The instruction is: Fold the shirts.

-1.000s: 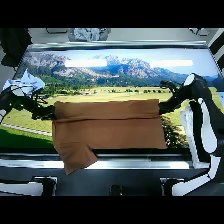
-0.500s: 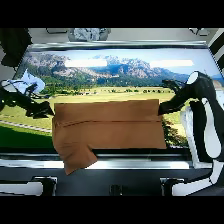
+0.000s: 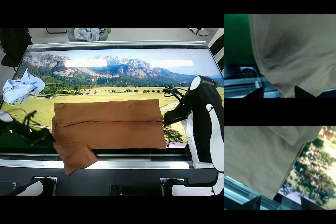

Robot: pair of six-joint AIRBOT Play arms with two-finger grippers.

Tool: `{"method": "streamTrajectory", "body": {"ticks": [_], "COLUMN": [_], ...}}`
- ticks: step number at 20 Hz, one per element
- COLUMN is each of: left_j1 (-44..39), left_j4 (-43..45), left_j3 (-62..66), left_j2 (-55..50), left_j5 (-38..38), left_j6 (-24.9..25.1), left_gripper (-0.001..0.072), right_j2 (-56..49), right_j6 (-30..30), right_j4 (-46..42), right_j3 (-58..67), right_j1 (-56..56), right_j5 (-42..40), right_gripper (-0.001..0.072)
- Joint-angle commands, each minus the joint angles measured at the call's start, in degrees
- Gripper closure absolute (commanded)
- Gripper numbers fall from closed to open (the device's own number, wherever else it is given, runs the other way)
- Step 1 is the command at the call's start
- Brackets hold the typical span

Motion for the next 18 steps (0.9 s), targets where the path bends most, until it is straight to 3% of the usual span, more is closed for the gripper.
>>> {"method": "streamTrajectory", "body": {"ticks": [1, 8, 10, 15, 18], "left_j1": [0.44, -0.15, -1.84, -5.4, -5.35], "left_j4": [-3.06, -8.37, -9.09, -9.05, -9.05], "left_j3": [-13.42, -17.64, -17.64, -17.64, -17.62], "left_j2": [6.75, 6.82, 6.8, 6.58, 6.6], "left_j5": [4.87, 8.44, 9.4, 10.56, 10.49], "left_j6": [2.19, 2.12, 1.86, 1.92, 1.97], "left_gripper": [0.0232, 0.0235, 0.0266, 0.0684, 0.0681], "right_j2": [1.81, 2.54, 2.58, 4.7, 6.73], "right_j6": [-0.87, -0.66, -0.28, -0.39, -1.46], "right_j4": [-0.61, -2.82, -3.82, -3.98, -3.76], "right_j3": [-2.32, -2.38, -2.8, -12.57, -17.66], "right_j1": [0.07, 0.04, 0.04, 0.0, 0.0], "right_j5": [-0.09, -0.63, -0.68, -3.23, -4.61], "right_gripper": [0.0136, 0.0133, 0.0133, 0.0131, 0.0117]}}
